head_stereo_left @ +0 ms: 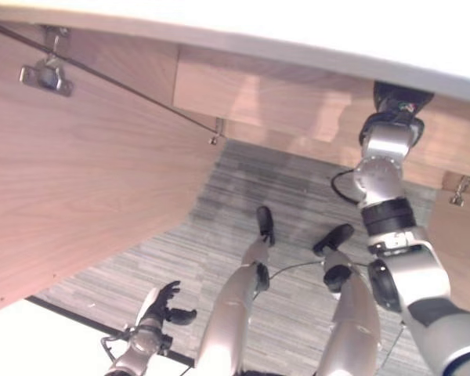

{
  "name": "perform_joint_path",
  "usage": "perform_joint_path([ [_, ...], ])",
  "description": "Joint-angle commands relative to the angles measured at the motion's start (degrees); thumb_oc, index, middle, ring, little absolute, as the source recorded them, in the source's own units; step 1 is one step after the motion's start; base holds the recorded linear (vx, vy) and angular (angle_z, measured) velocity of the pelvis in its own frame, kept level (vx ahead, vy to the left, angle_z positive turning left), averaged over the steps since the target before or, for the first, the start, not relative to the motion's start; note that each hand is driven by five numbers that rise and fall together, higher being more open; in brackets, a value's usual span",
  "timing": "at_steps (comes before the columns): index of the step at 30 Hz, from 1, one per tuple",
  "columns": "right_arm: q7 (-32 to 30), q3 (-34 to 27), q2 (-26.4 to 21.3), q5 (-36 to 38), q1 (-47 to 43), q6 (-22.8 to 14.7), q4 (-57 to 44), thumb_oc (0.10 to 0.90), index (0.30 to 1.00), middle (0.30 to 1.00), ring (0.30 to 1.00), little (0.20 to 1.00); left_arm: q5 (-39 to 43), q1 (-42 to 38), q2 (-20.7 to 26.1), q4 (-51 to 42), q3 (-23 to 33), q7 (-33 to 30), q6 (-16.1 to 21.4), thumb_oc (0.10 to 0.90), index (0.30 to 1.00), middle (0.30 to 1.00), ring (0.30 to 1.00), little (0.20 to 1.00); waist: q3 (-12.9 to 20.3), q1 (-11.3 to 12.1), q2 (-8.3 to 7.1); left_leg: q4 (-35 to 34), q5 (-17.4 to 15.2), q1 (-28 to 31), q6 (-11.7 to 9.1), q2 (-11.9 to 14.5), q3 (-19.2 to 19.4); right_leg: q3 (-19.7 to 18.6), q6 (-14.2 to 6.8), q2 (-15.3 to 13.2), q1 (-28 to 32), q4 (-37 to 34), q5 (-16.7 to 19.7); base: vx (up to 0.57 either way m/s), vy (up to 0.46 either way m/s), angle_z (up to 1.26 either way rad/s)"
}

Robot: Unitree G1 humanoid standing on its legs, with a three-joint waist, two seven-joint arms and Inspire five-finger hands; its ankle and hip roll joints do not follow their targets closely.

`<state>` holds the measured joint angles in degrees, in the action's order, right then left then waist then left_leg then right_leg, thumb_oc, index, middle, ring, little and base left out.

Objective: Put the empty folder in the office cabinet

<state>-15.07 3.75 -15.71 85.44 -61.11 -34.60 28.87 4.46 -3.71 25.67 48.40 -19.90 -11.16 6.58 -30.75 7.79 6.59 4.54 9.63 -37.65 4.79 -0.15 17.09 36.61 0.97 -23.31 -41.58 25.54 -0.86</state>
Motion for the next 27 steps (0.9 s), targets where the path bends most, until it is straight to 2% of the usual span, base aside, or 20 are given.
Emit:
perform_joint_path([
  [1,1.38,0.07,-4.17,-8.49,-5.12,-1.54,-7.80,0.800,0.900,0.900,0.900,0.900,3.09,8.64,4.25,0.24,0.02,-2.11,-1.64,0.800,0.900,0.900,0.900,0.900,0.96,0.95,0.57,3.09,-10.53,4.49,-5.87,1.19,-1.12,-5.73,-9.34,-0.33,-0.69,-0.99,5.57,0.00,0.000,0.00],
  [8,1.09,-1.27,-3.03,-8.33,-5.16,-3.22,-10.00,0.800,0.900,0.900,0.900,0.900,3.47,9.95,5.10,-3.94,-0.18,-1.86,-1.78,0.800,0.900,0.900,0.900,0.900,0.96,1.03,1.14,2.89,-10.70,4.63,-5.60,0.84,-1.22,-5.86,-9.55,-0.50,-0.86,-0.92,5.62,0.00,0.000,0.00],
  [12,2.17,-2.30,-2.17,-8.37,-5.60,-5.60,-13.63,0.800,0.900,0.900,0.900,0.900,3.39,10.76,5.66,-6.65,-0.22,-1.63,-1.65,0.800,0.900,0.900,0.900,0.900,0.96,1.27,1.64,2.87,-10.88,4.68,-5.49,0.55,-1.21,-5.76,-9.76,-0.68,-1.00,-0.77,5.65,0.00,0.000,0.00],
  [13,2.43,-3.96,-0.07,-8.73,-5.10,-8.06,-16.93,0.800,0.900,0.900,0.900,0.900,2.92,10.84,5.80,-7.31,-0.36,-1.78,-1.67,0.800,0.900,0.900,0.900,0.900,0.96,1.45,2.22,2.85,-10.98,4.78,-5.36,0.28,-1.29,-5.80,-9.88,-0.82,-1.05,-0.62,5.64,0.00,0.000,0.00],
  [17,2.03,-5.30,4.00,-9.68,-2.69,-10.30,-20.87,0.800,0.900,0.900,0.900,0.900,1.59,10.85,6.07,-8.42,-0.43,-2.03,-1.62,0.800,0.900,0.900,0.900,0.900,0.96,1.50,2.85,2.73,-11.02,4.99,-5.14,-0.06,-1.48,-5.85,-10.04,-1.02,-1.00,-0.48,5.64,0.00,0.000,0.00],
  [27,1.10,-4.73,9.71,-11.42,4.08,-10.24,-27.47,0.800,0.900,0.900,0.900,0.900,0.75,12.71,6.11,-11.07,-0.56,-1.09,-2.21,0.800,0.900,0.900,0.900,0.900,0.96,1.30,3.94,2.37,-10.97,4.81,-4.56,-0.87,-1.55,-6.47,-10.24,-1.46,-1.95,0.04,5.89,0.00,0.000,0.00],
])
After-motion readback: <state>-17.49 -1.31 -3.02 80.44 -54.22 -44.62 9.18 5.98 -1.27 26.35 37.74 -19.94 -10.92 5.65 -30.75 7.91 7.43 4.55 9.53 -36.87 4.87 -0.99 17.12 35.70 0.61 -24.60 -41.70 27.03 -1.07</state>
